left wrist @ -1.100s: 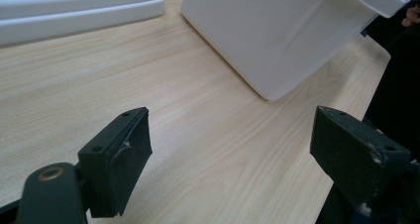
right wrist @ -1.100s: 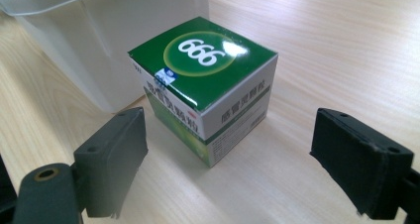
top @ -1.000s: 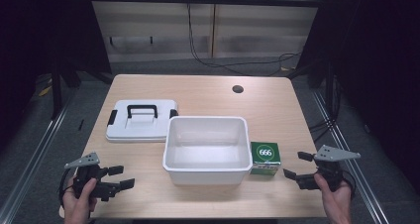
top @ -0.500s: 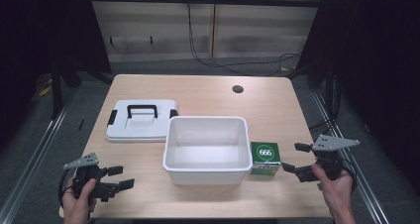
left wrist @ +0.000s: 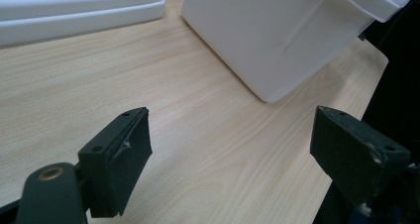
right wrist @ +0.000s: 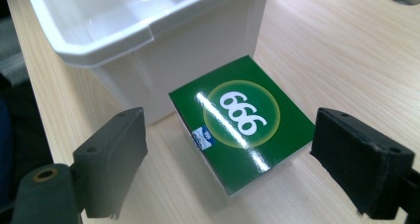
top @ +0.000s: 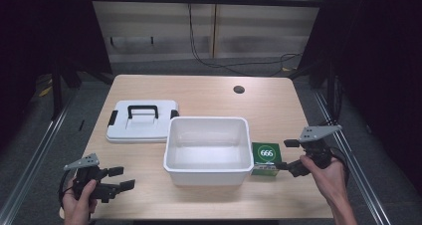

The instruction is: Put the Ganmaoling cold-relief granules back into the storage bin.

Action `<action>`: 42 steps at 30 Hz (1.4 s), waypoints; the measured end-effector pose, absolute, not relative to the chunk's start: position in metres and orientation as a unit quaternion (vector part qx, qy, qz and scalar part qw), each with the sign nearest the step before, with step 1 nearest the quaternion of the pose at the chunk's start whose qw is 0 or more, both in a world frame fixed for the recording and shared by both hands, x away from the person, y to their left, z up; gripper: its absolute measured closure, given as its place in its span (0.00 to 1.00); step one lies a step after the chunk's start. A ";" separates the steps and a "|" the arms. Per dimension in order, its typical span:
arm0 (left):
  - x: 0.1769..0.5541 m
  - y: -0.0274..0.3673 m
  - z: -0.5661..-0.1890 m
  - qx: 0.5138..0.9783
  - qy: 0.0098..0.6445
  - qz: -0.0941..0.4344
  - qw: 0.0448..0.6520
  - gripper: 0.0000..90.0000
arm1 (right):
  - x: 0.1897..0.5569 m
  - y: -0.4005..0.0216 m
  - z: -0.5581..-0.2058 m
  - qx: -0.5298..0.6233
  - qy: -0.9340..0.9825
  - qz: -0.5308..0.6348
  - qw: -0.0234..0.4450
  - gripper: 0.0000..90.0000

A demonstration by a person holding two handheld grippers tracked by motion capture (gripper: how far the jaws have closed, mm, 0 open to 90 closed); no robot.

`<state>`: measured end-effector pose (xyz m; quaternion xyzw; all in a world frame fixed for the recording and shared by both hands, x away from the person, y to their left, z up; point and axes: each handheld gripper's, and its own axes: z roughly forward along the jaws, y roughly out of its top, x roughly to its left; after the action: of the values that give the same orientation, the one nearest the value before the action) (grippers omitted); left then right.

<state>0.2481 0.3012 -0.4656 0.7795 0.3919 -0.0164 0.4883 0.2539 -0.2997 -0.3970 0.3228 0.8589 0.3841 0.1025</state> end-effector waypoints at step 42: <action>0.248 0.302 -0.466 0.781 0.391 -0.019 0.487 0.18 | 0.313 -0.247 -0.385 0.154 0.969 0.188 0.042 0.09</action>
<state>0.2484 0.3015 -0.4662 0.7806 0.3913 -0.0189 0.4871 0.3134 -0.2473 -0.3850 0.1539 0.9692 0.1878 0.0420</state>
